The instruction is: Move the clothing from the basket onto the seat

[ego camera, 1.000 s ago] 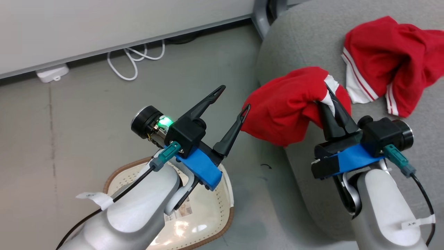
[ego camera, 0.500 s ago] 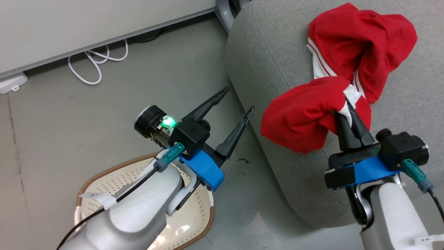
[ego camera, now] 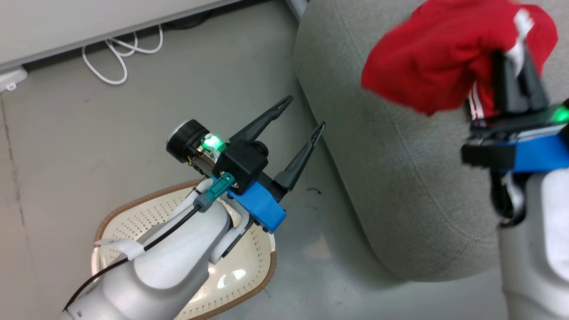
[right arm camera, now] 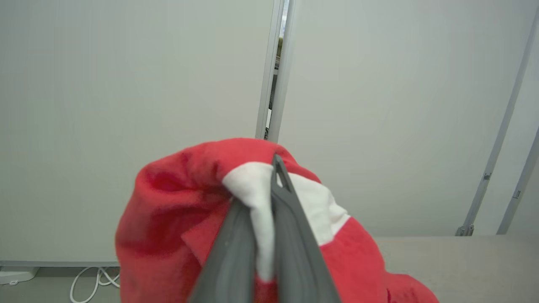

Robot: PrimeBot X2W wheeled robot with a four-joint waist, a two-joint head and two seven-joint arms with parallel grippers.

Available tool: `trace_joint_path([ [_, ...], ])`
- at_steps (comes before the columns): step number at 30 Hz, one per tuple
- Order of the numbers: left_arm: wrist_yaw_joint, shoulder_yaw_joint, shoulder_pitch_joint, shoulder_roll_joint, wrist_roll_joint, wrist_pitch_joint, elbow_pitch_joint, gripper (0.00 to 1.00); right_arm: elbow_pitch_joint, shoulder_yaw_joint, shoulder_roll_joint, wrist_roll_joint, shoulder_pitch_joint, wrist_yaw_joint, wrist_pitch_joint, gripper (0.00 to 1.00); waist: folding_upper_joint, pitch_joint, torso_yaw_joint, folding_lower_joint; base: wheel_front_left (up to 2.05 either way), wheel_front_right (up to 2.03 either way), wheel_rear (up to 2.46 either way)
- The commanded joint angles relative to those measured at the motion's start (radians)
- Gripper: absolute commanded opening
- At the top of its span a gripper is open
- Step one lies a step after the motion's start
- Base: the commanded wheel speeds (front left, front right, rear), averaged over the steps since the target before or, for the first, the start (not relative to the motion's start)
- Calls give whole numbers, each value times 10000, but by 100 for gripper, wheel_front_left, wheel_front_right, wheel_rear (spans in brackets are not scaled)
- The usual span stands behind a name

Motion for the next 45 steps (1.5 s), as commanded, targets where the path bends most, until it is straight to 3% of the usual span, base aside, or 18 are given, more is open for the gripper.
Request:
trace_joint_path([
  [1, 39, 4, -188, 67, 53, 24, -60, 100, -91, -166, -202, -9, -473, 2, -35, 0, -1, 334, 88, 0, 0, 0, 0],
  [13, 18, -76, -1003, 397, 429, 394, -525, 100, 9, -2392, -1975, 136, -3838, 2, -34, 0, -1, 2237, 374, 0, 0, 0, 0],
  [18, 58, -54, -1188, 541, 511, 446, -654, 100, 744, -2979, -2743, 200, -4345, 2, -34, 0, -1, 2652, 371, 0, 0, 0, 0],
  [22, 91, -85, -1286, 655, 564, 492, -773, 100, 2160, -3528, -3411, 381, -4466, 2, -34, 0, -1, 3000, 404, 0, 0, 0, 0],
  [27, 118, -142, -1289, 722, 599, 527, -852, 100, 3423, -3672, -3466, 270, -4261, 2, -32, 0, -1, 3148, 448, 0, 0, 0, 0],
  [34, 120, -213, -1325, 745, 572, 512, -908, 100, 5319, -3736, -3053, 232, -4050, 2, -34, 0, -1, 3197, 526, 0, 0, 0, 0],
  [42, 163, -219, -1358, 791, 513, 439, -892, 100, 6428, -3619, -2773, 172, -3898, 2, -34, 0, -1, 3122, 577, 0, 0, 0, 0],
  [43, 174, -229, -1328, 798, 500, 441, -877, 100, 6452, -3610, -2750, 149, -3895, 2, -34, 37, -1, 3089, 571, 0, 0, 0, 0],
  [44, 185, -238, -1282, 797, 486, 425, -856, 100, 6351, -3585, -2703, 157, -3892, 3, -34, 100, -1, 3035, 565, 0, 0, 0, 0],
  [45, 198, -249, -1238, 779, 466, 402, -832, 100, 6197, -3545, -2689, 114, -3844, 2, -34, 100, -1, 2972, 566, 0, 0, 0, 0],
])
